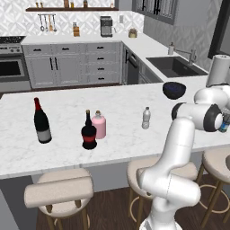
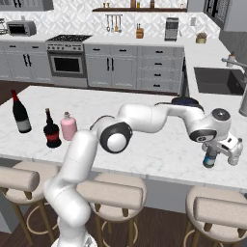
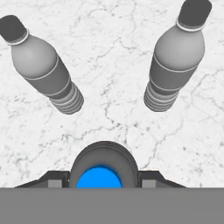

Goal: Move the plastic bottles in the middle to the plastics group, and the glass bottles in the middle to the glass group.

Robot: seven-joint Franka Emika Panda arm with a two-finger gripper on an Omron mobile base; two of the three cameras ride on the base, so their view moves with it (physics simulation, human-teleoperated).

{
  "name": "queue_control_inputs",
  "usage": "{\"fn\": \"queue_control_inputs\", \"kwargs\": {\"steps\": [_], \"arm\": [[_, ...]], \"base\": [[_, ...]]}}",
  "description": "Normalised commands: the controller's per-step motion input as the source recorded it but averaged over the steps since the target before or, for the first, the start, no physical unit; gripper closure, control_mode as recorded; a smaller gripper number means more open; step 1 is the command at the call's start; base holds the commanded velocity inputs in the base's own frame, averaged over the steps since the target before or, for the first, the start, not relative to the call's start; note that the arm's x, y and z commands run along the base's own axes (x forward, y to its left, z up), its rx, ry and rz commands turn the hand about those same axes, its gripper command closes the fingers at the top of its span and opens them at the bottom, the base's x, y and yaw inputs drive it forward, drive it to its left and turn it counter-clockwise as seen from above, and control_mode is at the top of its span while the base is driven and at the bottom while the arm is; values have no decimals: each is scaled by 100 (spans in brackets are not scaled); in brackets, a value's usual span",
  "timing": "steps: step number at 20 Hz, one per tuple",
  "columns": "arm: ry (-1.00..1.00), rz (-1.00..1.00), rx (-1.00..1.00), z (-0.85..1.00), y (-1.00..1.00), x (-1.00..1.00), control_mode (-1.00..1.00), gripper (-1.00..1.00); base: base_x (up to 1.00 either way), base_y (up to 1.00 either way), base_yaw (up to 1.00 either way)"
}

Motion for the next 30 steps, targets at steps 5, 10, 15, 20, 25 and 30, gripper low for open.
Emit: {"fn": "queue_control_inputs", "kwargs": {"steps": [5, 10, 15, 20, 25, 30], "arm": [[0, 0, 0, -11, 0, 1, -100, -100], [0, -1, -2, 0, 14, 5, -100, -100], [0, 0, -2, 6, 0, 0, -100, -100], [0, 0, -4, 25, 1, 0, -100, -100], [0, 0, -4, 43, 14, -7, -100, -100], [0, 1, 0, 30, 49, -15, -100, -100]], "base": [[0, 0, 0], [0, 0, 0], [0, 0, 0], [0, 0, 0], [0, 0, 0], [0, 0, 0]]}}
